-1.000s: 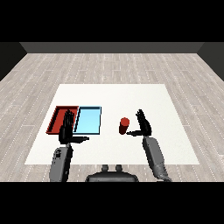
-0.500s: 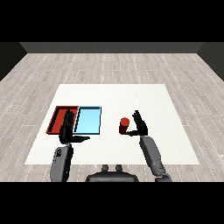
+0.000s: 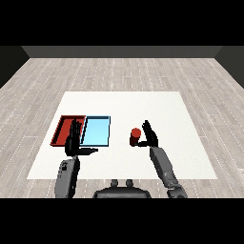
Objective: Pick the red can and put it in the red box
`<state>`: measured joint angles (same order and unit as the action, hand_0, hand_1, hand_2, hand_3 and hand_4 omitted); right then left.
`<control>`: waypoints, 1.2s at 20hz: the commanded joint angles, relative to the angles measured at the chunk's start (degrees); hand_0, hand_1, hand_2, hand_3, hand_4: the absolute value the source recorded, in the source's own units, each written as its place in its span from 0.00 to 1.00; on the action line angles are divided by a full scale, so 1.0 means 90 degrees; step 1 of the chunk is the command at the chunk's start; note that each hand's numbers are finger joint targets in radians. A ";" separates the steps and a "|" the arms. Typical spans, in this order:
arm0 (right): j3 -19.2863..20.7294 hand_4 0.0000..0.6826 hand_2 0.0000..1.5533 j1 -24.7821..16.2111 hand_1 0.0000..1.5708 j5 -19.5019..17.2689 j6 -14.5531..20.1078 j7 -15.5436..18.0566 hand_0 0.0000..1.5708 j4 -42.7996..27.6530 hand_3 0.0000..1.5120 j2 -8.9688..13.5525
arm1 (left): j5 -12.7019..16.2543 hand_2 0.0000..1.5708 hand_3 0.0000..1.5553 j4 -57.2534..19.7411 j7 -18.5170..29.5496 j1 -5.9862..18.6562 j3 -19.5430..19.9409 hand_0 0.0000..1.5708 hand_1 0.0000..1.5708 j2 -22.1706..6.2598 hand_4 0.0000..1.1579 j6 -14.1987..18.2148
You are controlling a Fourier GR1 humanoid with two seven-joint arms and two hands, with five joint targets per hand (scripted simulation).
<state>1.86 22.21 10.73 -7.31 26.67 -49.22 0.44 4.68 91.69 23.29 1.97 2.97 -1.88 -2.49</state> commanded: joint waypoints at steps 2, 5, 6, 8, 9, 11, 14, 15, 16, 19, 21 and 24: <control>0.0098 0.00 0.00 0.0383 0.00 0.0042 -0.0091 0.0279 0.00 0.0665 0.00 0.0030 | -0.0076 0.00 0.00 0.0166 0.0093 -0.0367 -0.0042 0.00 0.00 -0.0041 0.00 -0.0051; -0.0292 0.00 0.00 0.0877 0.00 0.0622 0.0178 0.0038 0.00 0.0861 0.00 -0.0047 | -0.0035 0.00 0.00 -0.0186 0.0241 -0.0025 0.0021 0.00 0.00 0.0028 0.00 -0.0009; -0.0259 0.00 0.00 0.0309 0.00 0.0390 0.0072 0.0337 0.00 0.0577 0.00 -0.0047 | 0.0101 0.00 0.00 0.0007 0.0016 -0.0054 0.0130 0.00 0.00 -0.0093 0.00 -0.0071; -0.0667 0.00 0.00 0.0118 0.00 0.0529 0.0306 -0.0073 0.00 -0.0079 0.00 -0.0048 | -0.0010 0.00 0.00 0.0287 -0.0342 0.0132 -0.0060 0.00 0.00 -0.0020 0.00 0.0070; -0.0146 0.00 0.00 0.1047 0.00 0.0427 0.0217 0.0277 0.00 0.1305 0.00 -0.0048 | -0.0018 0.00 0.00 0.0057 0.0232 -0.0278 -0.0045 0.00 0.00 0.0039 0.00 -0.0049; -0.1019 0.00 0.00 0.0581 0.00 0.0946 0.0408 0.0453 0.00 0.0927 0.00 -0.0048 | 0.0181 0.00 0.00 0.0591 -0.0212 -0.0424 -0.0030 0.00 0.00 -0.0035 0.00 -0.0132; -0.0429 0.00 0.00 0.1061 0.00 0.0517 0.0071 0.0852 0.00 0.1876 0.00 -0.0039 | 0.0089 0.00 0.00 0.0533 -0.0194 -0.0340 0.0049 0.00 0.00 -0.0104 0.00 -0.0062; -0.0629 0.00 0.00 0.0920 0.00 0.0731 0.0270 0.0220 0.00 0.1114 0.00 -0.0048 | 0.0102 0.00 0.00 0.0225 -0.0097 -0.0205 0.0008 0.00 0.00 -0.0029 0.00 -0.0087; -0.1213 0.00 0.00 0.0928 0.00 0.1171 0.0584 0.0541 0.00 0.1423 0.00 -0.0048 | -0.0006 0.00 0.00 -0.0067 0.0103 0.0019 -0.0012 0.00 0.00 0.0034 0.00 0.0002; -0.1403 0.00 0.00 0.1136 0.00 0.1466 0.0536 0.0770 0.00 0.1730 0.00 -0.0049 | 0.0232 0.00 0.00 -0.0195 0.0127 0.0115 0.0236 0.00 0.00 -0.0159 0.00 -0.0203; -0.0915 0.00 0.00 0.1345 0.00 0.1073 0.0238 0.0662 0.00 0.2005 0.00 -0.0048 | 0.0050 0.00 0.00 -0.0103 -0.0035 0.0185 0.0135 0.00 0.00 -0.0038 0.00 0.0082; -0.1506 0.00 0.00 0.1496 0.00 0.1339 0.0893 0.0755 0.00 0.2199 0.00 -0.0048 | 0.0101 0.00 0.00 0.0184 0.0150 -0.0355 0.0036 0.00 0.00 -0.0051 0.00 -0.0152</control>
<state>-10.61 33.08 22.80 -1.20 32.53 -33.52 0.02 5.65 92.65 24.11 0.26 3.66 -2.42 -3.45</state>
